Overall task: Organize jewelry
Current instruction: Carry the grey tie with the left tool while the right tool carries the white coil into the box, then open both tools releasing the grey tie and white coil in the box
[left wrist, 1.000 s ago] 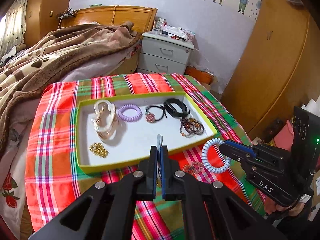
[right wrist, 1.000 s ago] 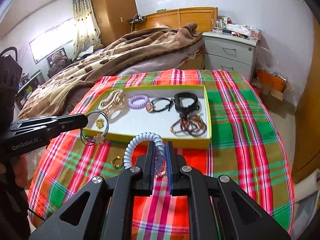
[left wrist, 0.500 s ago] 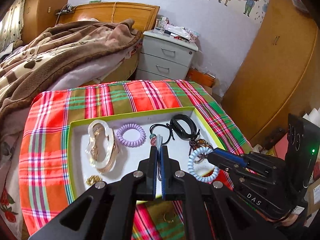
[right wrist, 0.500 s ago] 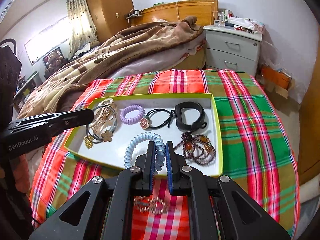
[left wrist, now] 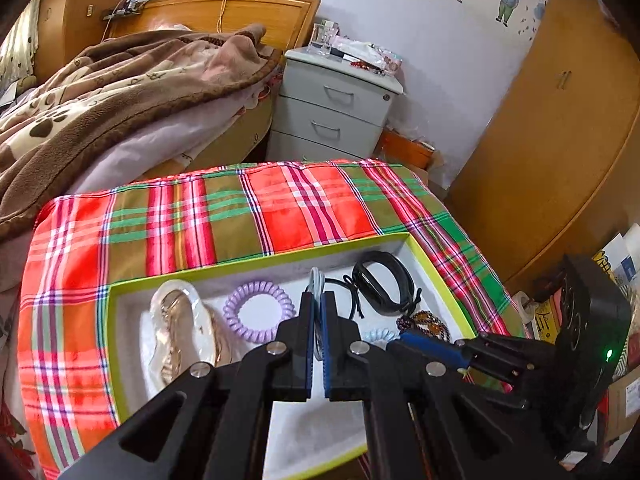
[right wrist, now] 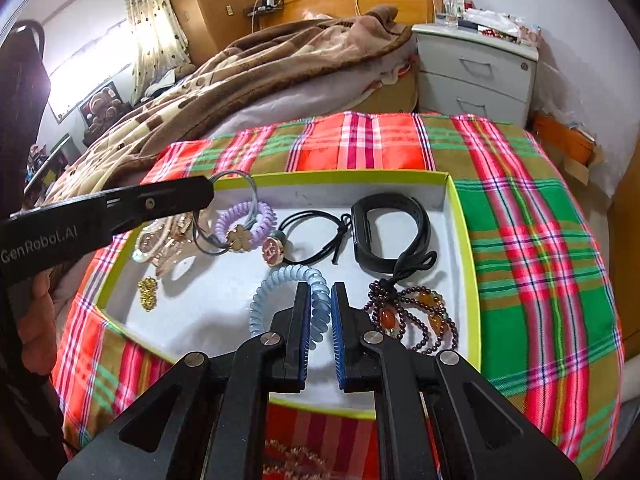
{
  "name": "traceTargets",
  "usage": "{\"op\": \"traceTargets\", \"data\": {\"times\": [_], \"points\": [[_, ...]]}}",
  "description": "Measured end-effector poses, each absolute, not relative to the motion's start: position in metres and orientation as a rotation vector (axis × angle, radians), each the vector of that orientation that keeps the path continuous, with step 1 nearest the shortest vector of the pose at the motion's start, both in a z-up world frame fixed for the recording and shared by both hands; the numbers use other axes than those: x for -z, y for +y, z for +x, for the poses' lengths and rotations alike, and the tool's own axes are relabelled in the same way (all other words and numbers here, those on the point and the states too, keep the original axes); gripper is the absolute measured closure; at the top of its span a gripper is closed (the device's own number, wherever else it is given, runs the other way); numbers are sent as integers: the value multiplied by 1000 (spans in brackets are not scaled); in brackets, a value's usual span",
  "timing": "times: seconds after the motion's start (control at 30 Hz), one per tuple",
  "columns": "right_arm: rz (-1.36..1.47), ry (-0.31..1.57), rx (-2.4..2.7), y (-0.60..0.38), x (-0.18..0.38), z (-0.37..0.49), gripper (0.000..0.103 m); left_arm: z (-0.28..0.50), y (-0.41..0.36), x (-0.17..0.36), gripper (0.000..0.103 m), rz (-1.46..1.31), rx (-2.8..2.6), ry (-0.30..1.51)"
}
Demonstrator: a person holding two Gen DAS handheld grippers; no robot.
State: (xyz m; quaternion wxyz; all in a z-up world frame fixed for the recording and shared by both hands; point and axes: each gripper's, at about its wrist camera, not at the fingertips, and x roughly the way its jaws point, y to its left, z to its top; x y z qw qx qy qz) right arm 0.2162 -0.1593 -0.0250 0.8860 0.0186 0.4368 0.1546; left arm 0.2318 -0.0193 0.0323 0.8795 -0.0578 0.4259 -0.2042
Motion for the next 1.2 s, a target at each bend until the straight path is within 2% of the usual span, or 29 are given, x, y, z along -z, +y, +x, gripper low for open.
{"op": "traceTargets", "data": {"times": [0.87,1.03,1.1,1.2], "points": [[36,924,-318,-159,37,231,93,277,-36,6,99,-108,378,992],[36,924,-316,-160,37,232,93,278,-36,8,92,-116,376,997],[33,923,-314,-160,37,232,93,278,-37,6,85,-111,375,993],[29,923,-308,-160,36,232,93,277,-38,5,80,-110,385,988]]}}
